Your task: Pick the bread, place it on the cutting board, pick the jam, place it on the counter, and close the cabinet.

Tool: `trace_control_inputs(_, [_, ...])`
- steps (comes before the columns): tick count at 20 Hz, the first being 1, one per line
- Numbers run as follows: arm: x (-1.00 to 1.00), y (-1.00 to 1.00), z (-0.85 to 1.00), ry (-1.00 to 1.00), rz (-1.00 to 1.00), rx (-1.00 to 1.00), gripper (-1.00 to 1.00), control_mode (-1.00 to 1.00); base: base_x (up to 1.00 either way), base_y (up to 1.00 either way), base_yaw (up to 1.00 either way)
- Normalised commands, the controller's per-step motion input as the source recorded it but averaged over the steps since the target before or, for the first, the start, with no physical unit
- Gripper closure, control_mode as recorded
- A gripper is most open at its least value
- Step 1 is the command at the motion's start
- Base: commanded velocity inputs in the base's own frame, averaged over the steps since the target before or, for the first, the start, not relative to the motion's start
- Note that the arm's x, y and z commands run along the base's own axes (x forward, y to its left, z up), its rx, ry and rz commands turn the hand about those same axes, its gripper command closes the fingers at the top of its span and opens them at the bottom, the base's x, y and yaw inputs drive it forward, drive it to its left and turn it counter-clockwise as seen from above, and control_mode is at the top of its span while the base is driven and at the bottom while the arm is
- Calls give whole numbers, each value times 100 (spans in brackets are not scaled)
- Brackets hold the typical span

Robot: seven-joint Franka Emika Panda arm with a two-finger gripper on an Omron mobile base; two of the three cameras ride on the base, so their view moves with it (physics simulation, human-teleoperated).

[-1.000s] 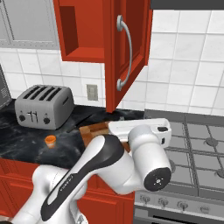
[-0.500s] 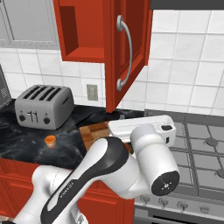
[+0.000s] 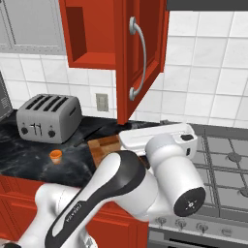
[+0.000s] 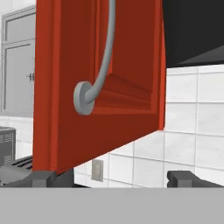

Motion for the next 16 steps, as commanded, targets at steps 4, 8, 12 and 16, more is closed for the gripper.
trace_control_inputs(4, [-14,0,15,0,4,0,-100,-100,0,0,0])
trace_control_inputs(8, [-15,0,14,0,4,0,-100,-100,0,0,0])
trace_control_inputs(12, [-9,0,11,0,3,0,-100,-100,0,0,0])
trace_control_inputs(16, [0,0,4,0,3,0,-100,-100,0,0,0])
